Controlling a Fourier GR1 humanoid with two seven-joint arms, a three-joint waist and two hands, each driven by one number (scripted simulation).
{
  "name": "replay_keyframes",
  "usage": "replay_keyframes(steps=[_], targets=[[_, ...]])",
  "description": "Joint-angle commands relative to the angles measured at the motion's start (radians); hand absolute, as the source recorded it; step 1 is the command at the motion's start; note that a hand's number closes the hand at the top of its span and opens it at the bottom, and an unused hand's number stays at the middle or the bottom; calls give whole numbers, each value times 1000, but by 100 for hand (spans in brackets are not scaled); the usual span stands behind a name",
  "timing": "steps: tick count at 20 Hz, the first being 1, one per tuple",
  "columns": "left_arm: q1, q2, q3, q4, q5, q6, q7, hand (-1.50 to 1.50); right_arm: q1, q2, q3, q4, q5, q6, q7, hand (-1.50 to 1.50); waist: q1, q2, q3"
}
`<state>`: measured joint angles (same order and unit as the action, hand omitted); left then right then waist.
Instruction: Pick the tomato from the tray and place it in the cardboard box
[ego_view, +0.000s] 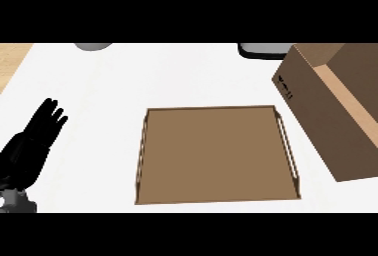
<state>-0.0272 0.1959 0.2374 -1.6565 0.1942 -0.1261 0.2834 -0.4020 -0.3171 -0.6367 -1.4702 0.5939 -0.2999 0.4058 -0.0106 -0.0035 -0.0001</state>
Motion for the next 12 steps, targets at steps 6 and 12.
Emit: replay_keyframes(steps=[6, 12], targets=[[-16, -11, -5, -24, 3, 11, 33, 0, 263, -14, -76, -252, -234, 146, -37, -150, 5, 2, 0], [-11, 12, 18, 64, -3, -38, -49, 0, 349, -89, -172, -161, -355, 207, -170, -150, 5, 3, 0]])
